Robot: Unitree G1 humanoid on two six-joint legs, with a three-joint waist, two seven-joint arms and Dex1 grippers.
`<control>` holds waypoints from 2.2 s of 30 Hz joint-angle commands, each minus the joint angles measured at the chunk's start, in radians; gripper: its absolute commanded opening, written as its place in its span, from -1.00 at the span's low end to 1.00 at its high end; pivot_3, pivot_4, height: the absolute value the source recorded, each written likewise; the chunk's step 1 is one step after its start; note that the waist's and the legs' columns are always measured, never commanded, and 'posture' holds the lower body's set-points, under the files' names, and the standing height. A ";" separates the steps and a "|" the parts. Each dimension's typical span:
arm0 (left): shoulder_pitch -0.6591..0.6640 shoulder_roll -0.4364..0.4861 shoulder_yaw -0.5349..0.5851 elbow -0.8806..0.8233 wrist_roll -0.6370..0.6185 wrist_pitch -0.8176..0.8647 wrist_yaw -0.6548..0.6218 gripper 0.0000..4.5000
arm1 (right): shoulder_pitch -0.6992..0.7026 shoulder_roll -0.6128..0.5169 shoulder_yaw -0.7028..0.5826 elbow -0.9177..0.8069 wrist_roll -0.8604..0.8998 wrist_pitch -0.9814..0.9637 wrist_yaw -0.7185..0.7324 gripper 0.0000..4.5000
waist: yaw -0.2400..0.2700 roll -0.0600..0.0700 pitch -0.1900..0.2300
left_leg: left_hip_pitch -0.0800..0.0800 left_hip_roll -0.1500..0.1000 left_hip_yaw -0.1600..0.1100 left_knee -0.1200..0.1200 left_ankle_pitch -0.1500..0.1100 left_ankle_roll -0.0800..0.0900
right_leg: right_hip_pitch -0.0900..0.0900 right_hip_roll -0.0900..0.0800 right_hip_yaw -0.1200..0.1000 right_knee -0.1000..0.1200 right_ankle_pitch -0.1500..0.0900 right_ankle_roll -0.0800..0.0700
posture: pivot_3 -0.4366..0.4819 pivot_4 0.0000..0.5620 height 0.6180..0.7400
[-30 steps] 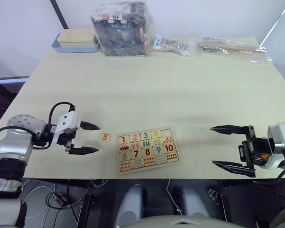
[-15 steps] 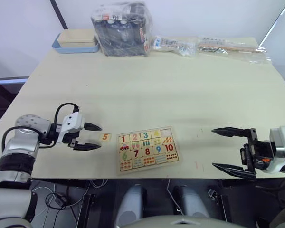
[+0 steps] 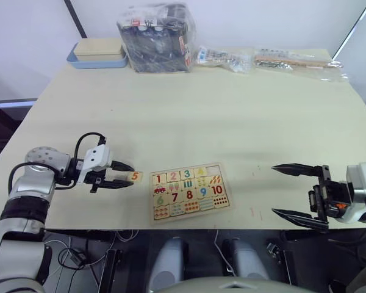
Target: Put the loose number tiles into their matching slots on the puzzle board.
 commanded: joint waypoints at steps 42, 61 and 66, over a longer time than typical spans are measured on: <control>-0.798 -0.060 -0.611 -0.867 -0.054 1.552 0.258 -0.56 | 0.118 0.060 -0.073 -0.090 -0.059 -0.107 -0.125 1.00 | -0.003 -0.002 0.001 | -0.002 -0.004 -0.004 0.006 0.000 0.000 | 0.001 0.015 0.017 0.001 -0.002 0.002 | -0.05 -0.47 1.00; -0.828 -0.308 -0.767 -0.745 -0.037 1.641 0.419 -0.56 | 0.123 0.017 -0.117 0.010 -0.039 -0.120 0.002 1.00 | -0.002 -0.002 0.001 | -0.003 -0.006 -0.006 0.007 0.000 0.000 | 0.002 0.015 0.019 0.002 -0.002 0.002 | -0.05 -0.47 1.00; -0.832 -0.316 -0.779 -0.736 -0.042 1.645 0.433 -0.56 | 0.087 -0.020 -0.122 0.068 -0.023 -0.107 0.059 1.00 | -0.001 -0.002 0.001 | -0.003 -0.006 -0.006 0.008 0.000 0.000 | 0.002 0.015 0.019 0.002 -0.001 0.002 | -0.05 -0.47 1.00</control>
